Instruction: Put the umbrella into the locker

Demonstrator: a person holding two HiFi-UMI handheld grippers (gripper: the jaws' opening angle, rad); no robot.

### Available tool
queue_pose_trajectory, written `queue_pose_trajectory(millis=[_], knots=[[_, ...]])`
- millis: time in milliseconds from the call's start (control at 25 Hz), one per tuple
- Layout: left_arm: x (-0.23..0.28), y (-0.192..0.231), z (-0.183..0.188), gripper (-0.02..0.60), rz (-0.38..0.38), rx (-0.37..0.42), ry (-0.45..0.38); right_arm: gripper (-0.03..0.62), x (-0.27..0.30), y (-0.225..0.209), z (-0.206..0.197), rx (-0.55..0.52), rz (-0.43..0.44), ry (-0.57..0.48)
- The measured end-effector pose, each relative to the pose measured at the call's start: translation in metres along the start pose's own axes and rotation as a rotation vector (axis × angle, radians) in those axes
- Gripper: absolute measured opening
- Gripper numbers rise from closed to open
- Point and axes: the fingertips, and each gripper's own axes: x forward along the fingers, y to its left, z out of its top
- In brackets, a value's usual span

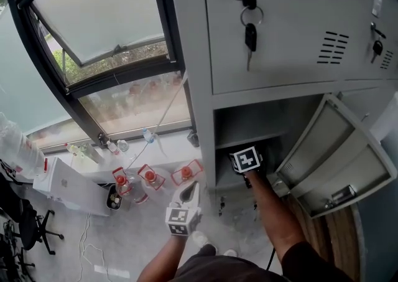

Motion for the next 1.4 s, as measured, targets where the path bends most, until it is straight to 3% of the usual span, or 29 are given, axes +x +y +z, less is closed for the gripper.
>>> queue_pose_trajectory(millis=[200,520,880,1120,1400], knots=[[-0.007,-0.004,-0.002,0.003,-0.004,0.014,0.011,0.360,-0.022,0.001,0.007,0.013,0.021,-0.030],[-0.015,0.003,0.006,0.005,0.017,0.036,-0.006,0.364,-0.071,0.012,0.005,-0.034,-0.024,-0.174],[-0.030,-0.030,0.019,0.004,-0.017,0.047,-0.049,0.359,-0.153,0.025,-0.013,-0.033,-0.045,-0.320],[-0.044,-0.057,0.028,0.005,-0.035,0.055,-0.076,0.177,-0.194,0.027,-0.027,-0.057,-0.098,-0.400],[-0.061,-0.079,0.034,0.005,-0.035,0.069,-0.100,0.073,-0.231,0.034,-0.046,-0.043,-0.114,-0.453]])
